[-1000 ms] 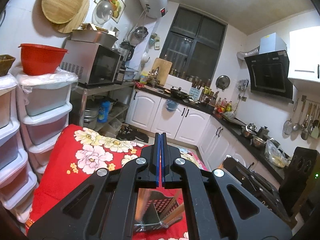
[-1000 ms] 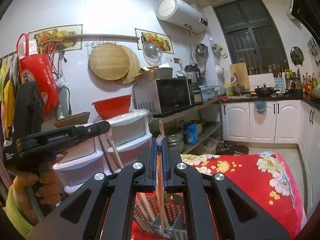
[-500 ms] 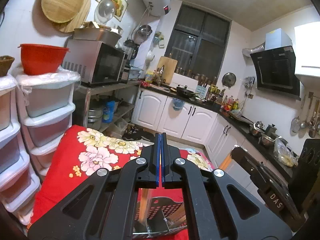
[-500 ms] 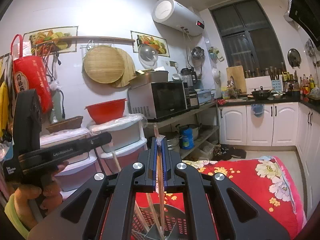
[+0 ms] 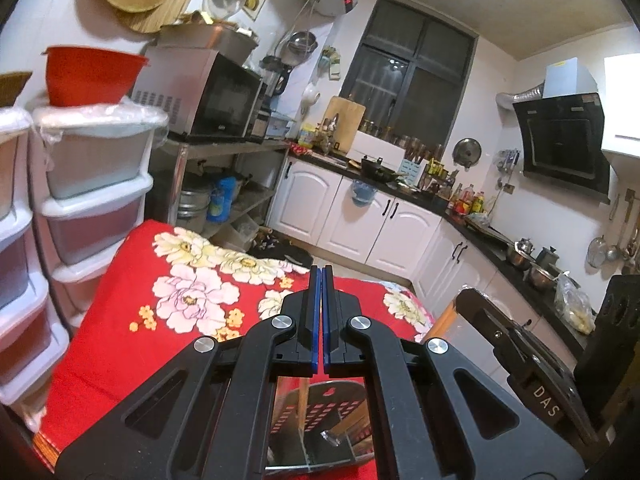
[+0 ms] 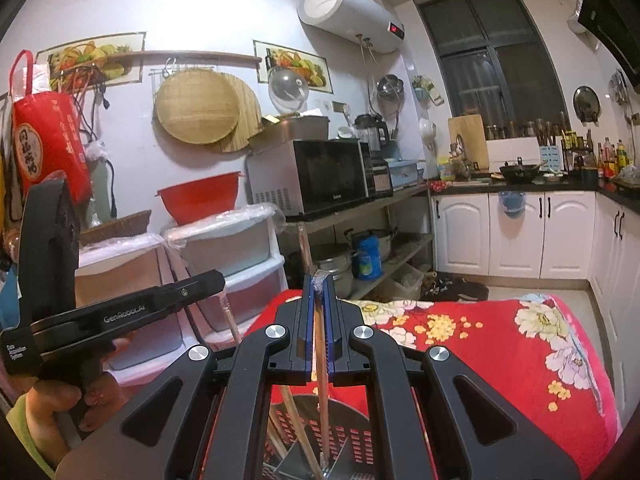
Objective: Organize utensils
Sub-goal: 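Lift both held chopsticks upright and carry them over the grey mesh caddy, then open both tools to drop the chopsticks into the caddy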
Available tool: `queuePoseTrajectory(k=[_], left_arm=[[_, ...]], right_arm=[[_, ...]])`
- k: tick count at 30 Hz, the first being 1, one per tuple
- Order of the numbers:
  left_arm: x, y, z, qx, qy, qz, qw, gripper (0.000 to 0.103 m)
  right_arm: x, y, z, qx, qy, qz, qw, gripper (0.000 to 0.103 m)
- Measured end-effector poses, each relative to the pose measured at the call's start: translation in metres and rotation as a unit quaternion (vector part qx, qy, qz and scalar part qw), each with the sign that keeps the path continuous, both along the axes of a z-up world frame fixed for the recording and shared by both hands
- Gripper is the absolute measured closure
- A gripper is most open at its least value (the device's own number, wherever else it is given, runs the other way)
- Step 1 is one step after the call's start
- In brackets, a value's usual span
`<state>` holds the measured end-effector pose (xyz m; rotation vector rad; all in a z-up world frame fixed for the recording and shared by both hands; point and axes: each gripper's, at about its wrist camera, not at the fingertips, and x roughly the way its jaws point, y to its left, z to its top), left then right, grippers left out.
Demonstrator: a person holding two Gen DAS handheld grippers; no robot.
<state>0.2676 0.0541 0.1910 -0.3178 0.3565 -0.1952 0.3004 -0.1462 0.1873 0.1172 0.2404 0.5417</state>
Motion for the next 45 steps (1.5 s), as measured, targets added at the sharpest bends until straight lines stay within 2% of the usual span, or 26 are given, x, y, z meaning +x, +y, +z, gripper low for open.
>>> queuePoseTrajectory(k=[13, 24, 36, 39, 42, 45], left_arm=[[0.014, 0.007, -0.042, -0.013, 0.033, -0.001, 0.9994, 0.103], [0.015, 0.008, -0.05, -0.016, 0.041, -0.004, 0.999, 0.103], [0.007, 0.009, -0.066, -0.018, 0.053, -0.004, 0.9985, 0.103], [0.007, 0.008, -0.066, -0.019, 0.052, -0.003, 0.9985, 0.103], [0.005, 0.008, -0.068, -0.019, 0.054, -0.002, 0.9984, 0.103], [0.005, 0.009, -0.069, -0.02, 0.057, -0.002, 0.9982, 0.103]], right_arm=[[0.02, 0.012, -0.041, -0.022, 0.044, -0.013, 0.999, 0.098], [0.026, 0.017, -0.061, -0.027, 0.077, -0.019, 0.996, 0.098], [0.023, 0.005, -0.068, -0.028, 0.095, -0.033, 0.995, 0.097], [0.02, 0.002, -0.069, -0.028, 0.097, -0.035, 0.994, 0.08], [0.016, -0.001, -0.068, -0.031, 0.093, -0.037, 0.994, 0.077], [0.012, -0.004, -0.068, -0.035, 0.09, -0.043, 0.994, 0.065]])
